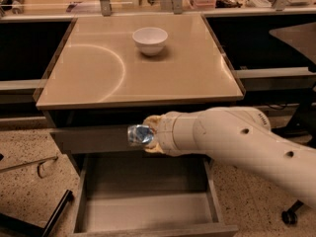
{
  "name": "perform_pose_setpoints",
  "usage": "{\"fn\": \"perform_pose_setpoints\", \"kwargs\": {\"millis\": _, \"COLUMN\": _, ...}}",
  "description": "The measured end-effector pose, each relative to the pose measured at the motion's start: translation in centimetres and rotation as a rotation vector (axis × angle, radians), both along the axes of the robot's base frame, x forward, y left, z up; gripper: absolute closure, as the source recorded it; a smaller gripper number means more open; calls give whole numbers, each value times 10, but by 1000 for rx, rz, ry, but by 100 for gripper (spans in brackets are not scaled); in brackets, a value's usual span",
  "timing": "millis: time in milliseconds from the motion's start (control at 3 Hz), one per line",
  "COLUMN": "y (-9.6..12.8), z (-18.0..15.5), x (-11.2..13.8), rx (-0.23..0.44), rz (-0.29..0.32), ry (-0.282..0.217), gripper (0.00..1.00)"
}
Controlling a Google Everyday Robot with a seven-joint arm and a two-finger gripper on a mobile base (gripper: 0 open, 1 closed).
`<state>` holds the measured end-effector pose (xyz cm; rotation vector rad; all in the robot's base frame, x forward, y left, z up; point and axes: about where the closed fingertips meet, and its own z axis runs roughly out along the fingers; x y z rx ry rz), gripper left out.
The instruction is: Pick redbull can from middle drawer and place on counter
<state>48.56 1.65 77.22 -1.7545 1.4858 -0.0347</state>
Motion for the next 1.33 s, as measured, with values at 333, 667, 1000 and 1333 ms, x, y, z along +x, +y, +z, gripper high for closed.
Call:
{"fn": "perform_pose_setpoints", "kwargs": {"millis": 333, "y": -8, "z": 57, "x": 34, "rx": -58, "rz": 24, "ry": -99, "gripper": 100}}
{"fn": "perform_pose_setpoints", "kwargs": {"millis": 667, "y": -6, "z": 94, "x": 83, "rx": -104, "rz": 74, "ry": -142, "gripper": 100}}
{"fn": "perform_pose_setpoints", "kwargs": {"millis": 1000, "y": 8, "z": 111, "x": 132, "rx": -133, "rz": 136, "ry": -167, "gripper": 100}}
{"fn": "perform_pose_setpoints", "kwargs": {"millis": 1333, "y": 22, "z": 107, "x": 171, "rx": -144, "rz": 181, "ry": -146, "gripper": 100}}
